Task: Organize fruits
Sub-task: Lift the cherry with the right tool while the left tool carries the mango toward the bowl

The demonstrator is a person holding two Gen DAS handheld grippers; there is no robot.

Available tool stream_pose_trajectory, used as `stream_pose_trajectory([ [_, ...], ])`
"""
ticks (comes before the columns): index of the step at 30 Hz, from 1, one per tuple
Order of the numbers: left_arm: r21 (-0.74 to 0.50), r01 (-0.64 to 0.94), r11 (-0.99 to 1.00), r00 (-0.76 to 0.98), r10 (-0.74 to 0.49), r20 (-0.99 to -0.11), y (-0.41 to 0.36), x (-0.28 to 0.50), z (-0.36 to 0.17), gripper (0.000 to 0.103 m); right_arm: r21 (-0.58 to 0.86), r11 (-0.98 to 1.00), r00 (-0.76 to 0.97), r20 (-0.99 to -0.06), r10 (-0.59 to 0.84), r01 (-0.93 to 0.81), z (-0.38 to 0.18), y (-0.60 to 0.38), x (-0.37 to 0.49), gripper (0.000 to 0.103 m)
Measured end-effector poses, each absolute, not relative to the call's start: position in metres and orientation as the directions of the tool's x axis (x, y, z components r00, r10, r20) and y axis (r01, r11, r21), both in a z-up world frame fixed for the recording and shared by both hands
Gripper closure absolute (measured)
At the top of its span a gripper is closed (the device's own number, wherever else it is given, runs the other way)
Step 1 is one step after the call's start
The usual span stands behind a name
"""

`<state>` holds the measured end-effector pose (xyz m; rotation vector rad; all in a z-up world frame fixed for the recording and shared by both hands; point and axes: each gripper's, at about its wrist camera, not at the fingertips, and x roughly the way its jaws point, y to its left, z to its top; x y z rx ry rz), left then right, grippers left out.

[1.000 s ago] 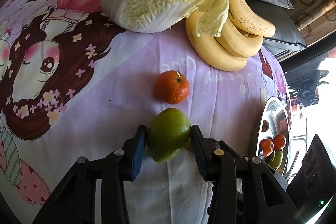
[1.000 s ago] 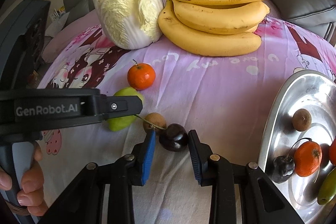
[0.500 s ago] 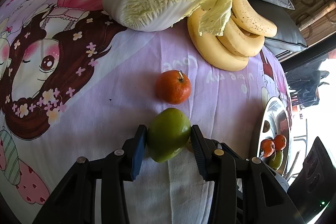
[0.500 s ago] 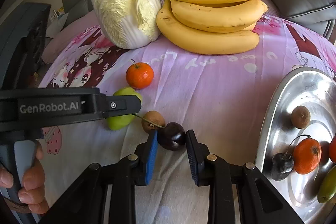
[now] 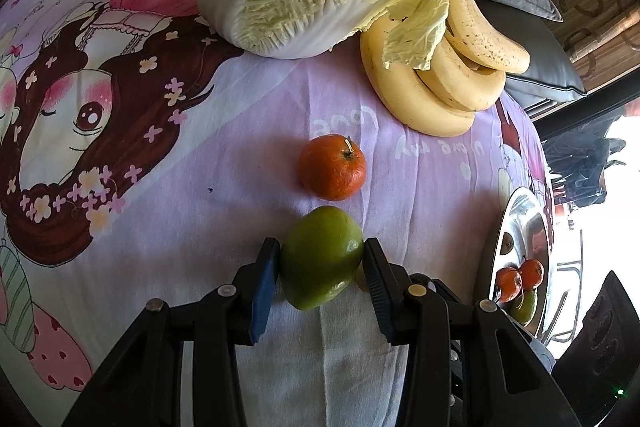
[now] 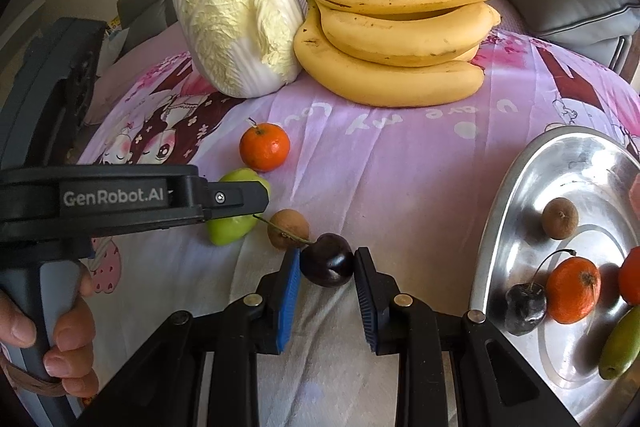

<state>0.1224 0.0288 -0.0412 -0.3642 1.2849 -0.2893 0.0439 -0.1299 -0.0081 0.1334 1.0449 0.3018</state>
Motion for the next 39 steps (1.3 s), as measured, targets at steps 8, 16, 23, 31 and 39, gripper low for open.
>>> stream_pose_trajectory([
  [8, -0.422, 0.002, 0.907, 0.261, -0.408, -0.875, 0.03, 0.122, -0.04, 0.059, 0.254, 0.951, 0.473, -0.826, 0.307, -0.174, -0.006, -0.135, 0.042, 0.074],
  [16, -0.421, -0.006, 0.907, 0.271, -0.404, -0.874, 0.031, 0.118, -0.034, 0.059, 0.259, 0.951, 0.484, -0.819, 0.309, -0.169, -0.001, -0.137, 0.04, 0.074],
  [23, -0.437, 0.006, 0.9, 0.293, -0.419, -0.859, 0.032, 0.113, -0.022, 0.059, 0.276, 0.949, 0.505, -0.803, 0.316, -0.155, 0.007, -0.144, 0.038, 0.074],
  [31, -0.432, 0.047, 0.901, 0.316, -0.423, -0.849, 0.021, 0.107, -0.007, 0.059, 0.299, 0.945, 0.535, -0.78, 0.324, -0.137, 0.019, -0.157, 0.033, 0.074],
  [39, -0.427, 0.102, 0.898, 0.336, -0.436, -0.835, 0.007, 0.102, 0.007, 0.059, 0.319, 0.944, 0.571, -0.761, 0.31, -0.087, 0.028, -0.182, 0.028, 0.074],
])
